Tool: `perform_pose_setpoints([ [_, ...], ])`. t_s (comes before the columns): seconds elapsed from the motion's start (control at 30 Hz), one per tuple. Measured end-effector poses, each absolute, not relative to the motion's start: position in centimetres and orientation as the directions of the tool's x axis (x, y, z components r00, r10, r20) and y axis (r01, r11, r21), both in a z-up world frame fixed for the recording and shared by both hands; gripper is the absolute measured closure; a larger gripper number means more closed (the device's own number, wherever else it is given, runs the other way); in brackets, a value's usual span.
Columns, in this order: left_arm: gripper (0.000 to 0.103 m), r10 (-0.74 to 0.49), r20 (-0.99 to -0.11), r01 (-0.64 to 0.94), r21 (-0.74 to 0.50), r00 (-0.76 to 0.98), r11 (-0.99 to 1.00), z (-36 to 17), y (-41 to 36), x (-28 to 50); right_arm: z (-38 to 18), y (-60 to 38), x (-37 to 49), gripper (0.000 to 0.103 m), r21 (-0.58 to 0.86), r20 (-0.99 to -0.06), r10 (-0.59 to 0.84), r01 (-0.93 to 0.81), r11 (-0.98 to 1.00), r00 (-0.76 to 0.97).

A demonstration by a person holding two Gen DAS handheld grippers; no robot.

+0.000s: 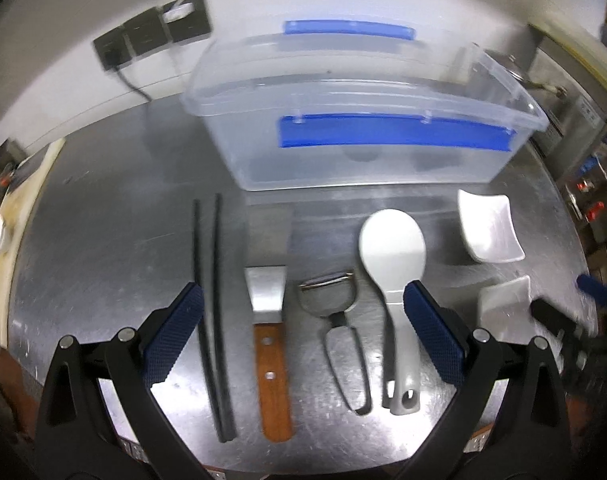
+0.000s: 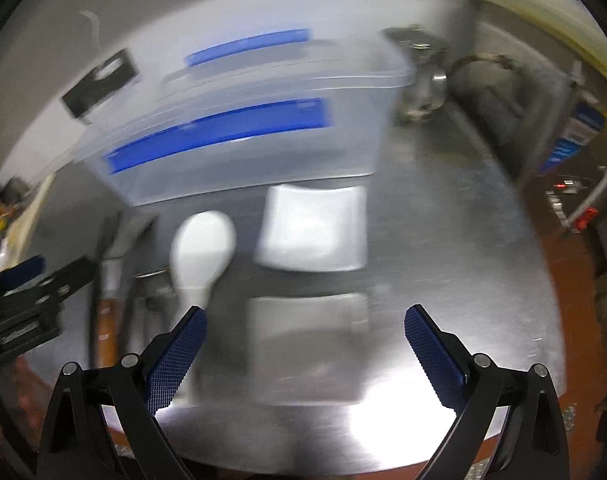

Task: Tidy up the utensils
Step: 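Close the left gripper on one white square dish while the right gripper grasps the other dish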

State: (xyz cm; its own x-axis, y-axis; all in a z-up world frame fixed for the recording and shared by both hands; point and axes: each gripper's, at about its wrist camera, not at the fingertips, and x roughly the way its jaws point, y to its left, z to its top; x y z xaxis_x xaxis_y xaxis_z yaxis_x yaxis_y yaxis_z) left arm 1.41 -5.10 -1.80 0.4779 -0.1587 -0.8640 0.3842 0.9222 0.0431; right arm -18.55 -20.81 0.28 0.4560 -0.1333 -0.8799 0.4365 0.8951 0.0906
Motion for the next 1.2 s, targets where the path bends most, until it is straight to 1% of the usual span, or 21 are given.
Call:
perform_pose_setpoints([
  [0.07,0.007,-0.222,-0.873,0.438,-0.011,0.434,0.899,-2.1,-6.2,0.8,-0.3,-22.4,-18.9,0.005,0.086,-0.895,-0.131,0.452,0.888,0.427],
  [0.17,0.007,-0.279,-0.877,0.504,-0.05,0.392,0.863,-2.6,-8.1,-0.1,-0.9,-25.3,-20.0,0.005,0.187,-0.891,-0.066,0.495,0.848,0.45],
  [0.23,0.007,-0.323,-0.875,0.539,-0.087,0.36,0.838,-2.9,-9.4,-0.7,-1.3,-26.6,-20.1,0.005,0.224,-0.895,-0.03,0.507,0.833,0.445],
  [0.27,0.007,-0.345,-0.875,0.547,-0.115,0.339,0.829,-3.1,-10.2,-1.0,-1.5,-27.3,-20.1,0.005,0.24,-0.895,-0.013,0.507,0.828,0.446],
  [0.37,0.007,-0.347,-0.891,0.529,-0.151,0.292,0.835,-4.2,-11.6,-1.2,-1.6,-28.4,-20.0,0.005,0.285,-0.885,0.032,0.487,0.826,0.464],
  [0.43,0.007,-0.385,-0.895,0.515,-0.226,0.226,0.827,-5.2,-12.4,-0.9,-1.7,-28.8,-19.5,0.005,0.309,-0.878,0.066,0.458,0.834,0.473],
  [0.47,0.011,-0.394,-0.895,0.508,-0.245,0.21,0.826,-5.5,-12.6,-1.0,-1.8,-29.2,-19.1,0.005,0.31,-0.878,0.073,0.446,0.839,0.473],
  [0.5,0.021,-0.398,-0.896,0.501,-0.258,0.195,0.826,-5.8,-13.0,-1.1,-1.9,-29.5,-18.7,0.008,0.307,-0.881,0.078,0.44,0.844,0.466],
  [0.53,0.026,-0.388,-0.904,0.495,-0.258,0.179,0.83,-6.3,-13.7,-1.2,-2.2,-29.9,-18.2,0.012,0.307,-0.885,0.088,0.432,0.848,0.457],
  [0.57,0.032,-0.387,-0.907,0.49,-0.265,0.166,0.831,-6.6,-13.9,-1.2,-2.4,-30.3,-18.0,0.028,0.309,-0.887,0.096,0.425,0.851,0.452],
  [0.6,0.032,-0.389,-0.91,0.481,-0.279,0.144,0.831,-7.1,-14.3,-1.3,-2.7,-30.7,-17.5,0.039,0.308,-0.893,0.108,0.416,0.856,0.438],
  [0.63,0.034,-0.39,-0.911,0.472,-0.289,0.131,0.833,-7.4,-14.5,-1.4,-3.1,-31.0,-16.8,0.04,0.309,-0.899,0.128,0.401,0.862,0.418],
  [0.7,0.052,-0.393,-0.914,0.453,-0.307,0.106,0.837,-8.1,-15.1,-1.6,-3.4,-31.4,-16.0,0.042,0.329,-0.896,0.168,0.362,0.872,0.411],
  [0.73,0.056,-0.395,-0.914,0.446,-0.315,0.096,0.838,-8.4,-15.5,-1.7,-3.6,-31.4,-15.3,0.046,0.346,-0.893,0.201,0.329,0.879,0.403],
  [0.77,0.068,-0.399,-0.913,0.436,-0.326,0.086,0.839,-8.8,-15.9,-1.8,-3.8,-31.4,-14.8,0.056,0.355,-0.892,0.222,0.306,0.884,0.393],
  [0.8,0.075,-0.389,-0.918,0.425,-0.32,0.082,0.847,-9.1,-16.2,-1.7,-4.0,-31.4,-14.6,0.063,0.355,-0.894,0.231,0.293,0.888,0.384],
  [0.83,0.075,-0.378,-0.922,0.414,-0.312,0.085,0.855,-9.4,-16.5,-1.7,-4.2,-31.4,-14.0,0.064,0.357,-0.895,0.241,0.278,0.892,0.376],
  [0.97,0.077,-0.354,-0.931,0.374,-0.3,0.085,0.878,-10.6,-17.0,-1.6,-5.0,-31.1,-11.6,0.065,0.4,-0.886,0.31,0.231,0.887,0.345],
  [1.2,0.077,-0.345,-0.938,0.356,-0.312,0.032,0.881,-11.4,-16.9,-0.7,-6.2,-30.6,-9.5,0.065,0.452,-0.875,0.37,0.249,0.857,0.313],
])
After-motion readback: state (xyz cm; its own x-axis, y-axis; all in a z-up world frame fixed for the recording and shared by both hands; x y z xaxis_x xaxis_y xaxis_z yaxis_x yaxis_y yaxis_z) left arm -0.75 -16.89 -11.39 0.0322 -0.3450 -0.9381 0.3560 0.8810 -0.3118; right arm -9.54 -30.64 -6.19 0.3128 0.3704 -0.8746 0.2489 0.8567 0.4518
